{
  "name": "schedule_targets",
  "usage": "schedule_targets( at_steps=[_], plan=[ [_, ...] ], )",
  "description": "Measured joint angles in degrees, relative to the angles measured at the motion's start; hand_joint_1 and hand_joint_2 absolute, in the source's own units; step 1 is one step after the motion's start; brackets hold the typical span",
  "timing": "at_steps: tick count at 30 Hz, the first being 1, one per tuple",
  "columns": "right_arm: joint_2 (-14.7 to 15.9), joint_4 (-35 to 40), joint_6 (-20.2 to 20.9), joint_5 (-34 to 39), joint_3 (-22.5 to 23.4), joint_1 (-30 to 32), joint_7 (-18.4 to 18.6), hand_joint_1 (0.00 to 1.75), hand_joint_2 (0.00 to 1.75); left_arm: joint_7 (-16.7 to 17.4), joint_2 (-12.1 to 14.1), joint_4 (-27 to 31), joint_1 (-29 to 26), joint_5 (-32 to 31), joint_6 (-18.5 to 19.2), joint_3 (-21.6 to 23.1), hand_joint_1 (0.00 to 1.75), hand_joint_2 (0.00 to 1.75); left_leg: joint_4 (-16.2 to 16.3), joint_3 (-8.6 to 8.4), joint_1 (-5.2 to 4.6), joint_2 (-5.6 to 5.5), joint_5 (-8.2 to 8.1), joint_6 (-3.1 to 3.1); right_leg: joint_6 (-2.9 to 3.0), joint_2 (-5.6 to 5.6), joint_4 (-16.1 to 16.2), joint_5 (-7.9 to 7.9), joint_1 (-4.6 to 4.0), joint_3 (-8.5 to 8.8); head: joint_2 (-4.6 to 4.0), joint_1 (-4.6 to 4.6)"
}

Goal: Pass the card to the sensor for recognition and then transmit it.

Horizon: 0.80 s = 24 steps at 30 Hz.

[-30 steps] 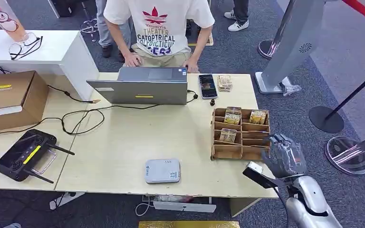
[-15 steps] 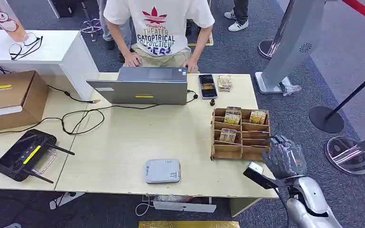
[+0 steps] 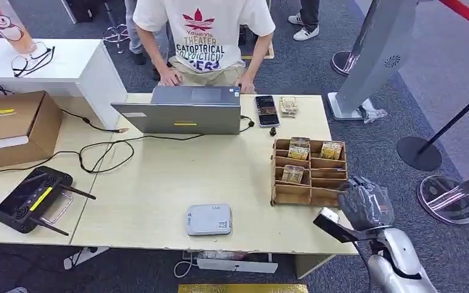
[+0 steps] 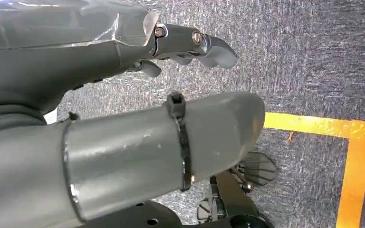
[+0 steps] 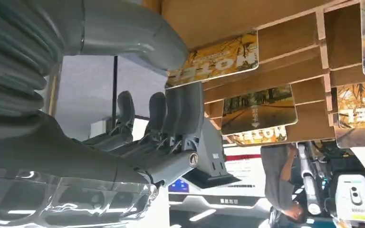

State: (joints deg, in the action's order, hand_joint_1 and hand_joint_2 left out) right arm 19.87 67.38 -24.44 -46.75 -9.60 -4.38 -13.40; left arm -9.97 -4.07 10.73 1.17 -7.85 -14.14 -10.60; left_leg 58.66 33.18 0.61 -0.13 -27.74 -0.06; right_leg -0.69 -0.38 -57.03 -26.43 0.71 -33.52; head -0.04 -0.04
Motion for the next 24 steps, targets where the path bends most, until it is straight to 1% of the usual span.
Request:
schedule_targets(
  at_steps=[2, 4, 5, 7, 8, 9, 12, 13, 18, 19, 24],
  plan=[
    [-0.07, -0.90, 0.09, 0.15, 0.00, -0.96, -0.55, 1.50, 1.75, -0.11, 0.02, 0.00, 0.00, 0.00, 0.02, 0.00, 0.00, 0.00, 0.00, -0.01, 0.00, 0.01, 0.00, 0.00, 0.00, 0.00, 0.00, 0.00, 0.00, 0.00, 0.00, 0.00],
    [-0.11, -1.71, 0.09, 0.74, 0.00, -1.69, -1.05, 1.47, 1.75, -0.17, 0.11, 0.00, -0.01, 0.00, 0.02, 0.00, 0.00, 0.00, 0.00, 0.00, 0.00, 0.01, 0.01, 0.00, 0.00, -0.02, 0.00, 0.00, 0.00, 0.01, 0.00, 0.00],
    [-0.13, -1.99, 0.07, 0.94, 0.00, -1.96, -1.25, 1.50, 1.75, -0.17, 0.11, -0.02, -0.02, 0.00, 0.02, 0.00, 0.00, 0.00, 0.00, 0.00, 0.00, 0.01, 0.01, 0.00, 0.00, -0.02, 0.00, 0.00, 0.00, 0.01, 0.00, 0.00],
    [-0.20, -2.62, 0.09, 1.00, 0.00, -2.46, -1.57, 1.50, 1.75, -0.15, 0.17, -0.02, -0.01, 0.00, 0.00, 0.00, 0.00, 0.00, 0.00, 0.00, 0.00, 0.01, 0.01, 0.00, 0.00, -0.01, 0.00, 0.00, 0.00, 0.01, 0.00, 0.00],
    [-0.24, -2.88, 0.09, 1.00, 0.00, -2.66, -1.62, 1.47, 1.75, -0.15, 0.18, 0.00, -0.01, 0.09, 0.00, 0.00, 0.00, 0.00, 0.00, 0.00, 0.00, 0.01, 0.01, 0.00, 0.00, -0.01, 0.00, 0.00, 0.00, 0.01, 0.00, 0.00],
    [-0.26, -3.06, 0.09, 1.00, -0.02, -2.84, -1.66, 1.50, 1.75, -0.15, 0.18, 0.00, -0.02, 0.15, -0.02, 0.00, 0.00, 0.00, 0.00, 0.00, 0.00, 0.00, 0.01, 0.00, 0.00, -0.01, 0.00, 0.00, 0.00, 0.01, 0.00, 0.00],
    [-0.39, -3.56, 0.26, 1.00, -0.02, -3.37, -1.70, 1.48, 1.75, -0.15, 0.20, 0.00, -0.02, 0.20, -0.02, 0.00, 0.00, 0.00, 0.00, 0.00, 0.00, 0.01, 0.00, 0.00, 0.00, -0.02, 0.00, 0.00, 0.00, 0.01, 0.00, 0.00],
    [-0.44, -3.69, 0.33, 1.00, -0.04, -3.50, -1.70, 1.52, 1.75, -0.15, 0.20, 0.00, -0.03, 0.26, -0.02, 0.00, 0.00, 0.00, 0.00, 0.00, 0.00, 0.01, 0.00, 0.00, 0.00, -0.02, 0.00, 0.00, 0.00, 0.01, 0.00, 0.00],
    [-0.61, -4.22, 0.66, 0.98, -0.04, -4.08, -1.70, 1.55, 1.75, -0.15, 0.18, 0.00, -0.04, 0.35, -0.02, -0.02, 0.00, 0.00, 0.00, 0.00, 0.00, 0.01, 0.00, 0.00, 0.00, -0.01, 0.00, 0.00, 0.00, 0.01, 0.00, 0.00],
    [-0.63, -4.31, 0.74, 0.98, -0.07, -4.26, -1.70, 1.52, 1.75, -0.13, 0.18, 0.00, -0.04, 0.35, 0.00, -0.02, 0.00, 0.00, 0.00, 0.00, 0.00, 0.00, 0.00, 0.00, 0.01, -0.01, 0.00, 0.01, 0.00, 0.01, 0.00, 0.00],
    [-0.68, -5.03, 1.66, 1.00, -0.31, -5.66, -2.23, 1.55, 1.75, 0.04, 0.18, 0.00, -0.03, 0.48, 0.00, -0.02, 0.00, 0.00, 0.00, 0.00, 0.00, 0.01, 0.01, 0.00, 0.02, -0.01, 0.00, 0.02, 0.00, 0.01, 0.00, 0.00]
  ],
)
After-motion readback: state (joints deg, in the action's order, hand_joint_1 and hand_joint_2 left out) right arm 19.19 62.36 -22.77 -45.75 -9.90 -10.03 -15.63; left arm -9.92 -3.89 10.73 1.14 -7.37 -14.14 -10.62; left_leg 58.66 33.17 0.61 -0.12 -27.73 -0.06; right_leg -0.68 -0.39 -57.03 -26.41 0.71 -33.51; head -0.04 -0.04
